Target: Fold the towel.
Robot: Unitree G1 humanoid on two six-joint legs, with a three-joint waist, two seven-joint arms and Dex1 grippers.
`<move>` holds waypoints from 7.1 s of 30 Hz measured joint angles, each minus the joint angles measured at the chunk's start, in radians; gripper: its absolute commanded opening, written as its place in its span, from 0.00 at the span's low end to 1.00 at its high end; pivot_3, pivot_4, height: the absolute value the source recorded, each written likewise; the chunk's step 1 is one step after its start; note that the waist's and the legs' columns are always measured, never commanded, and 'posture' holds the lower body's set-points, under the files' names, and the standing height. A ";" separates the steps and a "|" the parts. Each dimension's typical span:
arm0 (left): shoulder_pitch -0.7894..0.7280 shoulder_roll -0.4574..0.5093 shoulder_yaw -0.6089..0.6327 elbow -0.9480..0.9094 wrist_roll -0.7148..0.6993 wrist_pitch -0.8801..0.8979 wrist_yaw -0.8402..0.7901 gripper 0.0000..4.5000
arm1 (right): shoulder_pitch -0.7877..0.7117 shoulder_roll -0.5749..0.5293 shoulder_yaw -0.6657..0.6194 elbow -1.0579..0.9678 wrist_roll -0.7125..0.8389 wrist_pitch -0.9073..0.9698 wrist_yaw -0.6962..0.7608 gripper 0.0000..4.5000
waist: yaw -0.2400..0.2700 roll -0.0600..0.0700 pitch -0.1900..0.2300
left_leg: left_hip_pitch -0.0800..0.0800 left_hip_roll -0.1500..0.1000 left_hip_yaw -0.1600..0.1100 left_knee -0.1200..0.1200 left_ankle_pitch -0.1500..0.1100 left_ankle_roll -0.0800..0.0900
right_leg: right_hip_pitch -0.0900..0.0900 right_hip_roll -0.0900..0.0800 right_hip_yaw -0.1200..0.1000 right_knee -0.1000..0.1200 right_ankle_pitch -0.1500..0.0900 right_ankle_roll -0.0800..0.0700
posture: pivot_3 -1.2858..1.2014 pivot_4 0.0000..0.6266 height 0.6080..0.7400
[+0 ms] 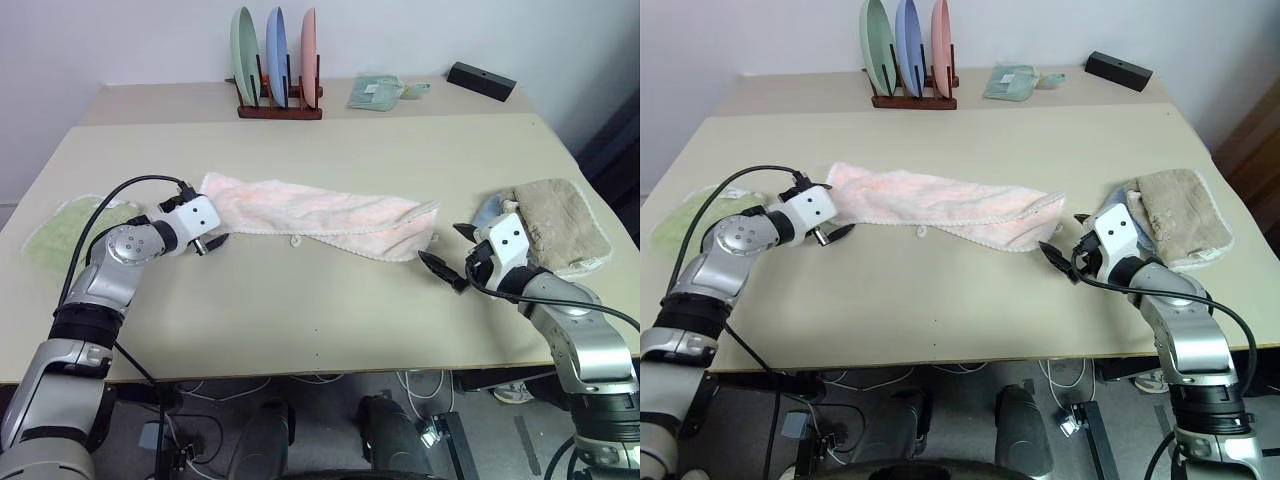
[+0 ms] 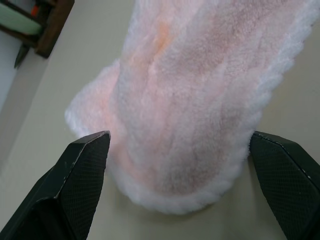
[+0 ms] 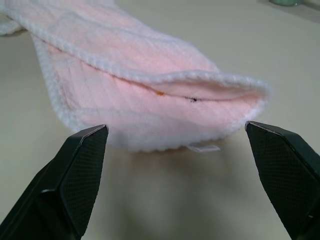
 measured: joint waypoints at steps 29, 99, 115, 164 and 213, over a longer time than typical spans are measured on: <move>0.360 0.080 0.205 -0.522 -0.198 0.249 -0.124 0.01 | -0.420 -0.208 0.304 0.593 -0.491 -0.668 0.095 1.00 | -0.010 0.000 0.001 | 0.000 0.001 0.001 -0.001 0.000 0.000 | -0.002 0.000 0.001 0.000 0.000 0.000 | 0.52 0.24 1.00; 0.364 0.240 0.327 -0.607 -0.530 0.539 -0.377 0.00 | -0.236 -0.421 0.134 0.234 -0.173 -0.349 0.479 0.02 | -0.028 -0.001 0.004 | 0.000 0.001 0.006 0.001 0.000 -0.001 | -0.006 -0.001 0.004 0.012 -0.003 -0.003 | 0.52 0.24 1.00; 0.075 0.069 0.124 -0.081 -0.306 0.263 -0.355 0.00 | -0.602 -0.186 0.313 0.844 -0.388 -0.624 0.406 0.02 | -0.034 -0.001 0.004 | -0.001 0.001 0.007 0.000 0.000 -0.001 | -0.009 -0.001 0.004 0.013 -0.002 -0.003 | 0.52 0.24 1.00; 0.260 -0.210 0.066 -0.792 -0.600 0.499 -0.267 0.88 | 0.003 0.313 -0.364 -0.207 0.608 0.748 -0.538 1.00 | -0.008 -0.002 0.002 | 0.002 0.001 0.003 0.001 0.000 0.000 | -0.004 0.000 0.004 0.012 -0.002 -0.003 | 0.52 0.24 1.00; 0.374 -0.168 0.078 -0.848 -0.590 0.535 -0.181 0.88 | -0.307 0.116 0.510 -0.096 0.008 0.420 -0.263 0.01 | -0.007 -0.001 0.002 | -0.001 0.002 0.002 -0.001 0.000 0.001 | -0.004 0.002 0.002 0.002 -0.002 -0.003 | 0.52 0.24 1.00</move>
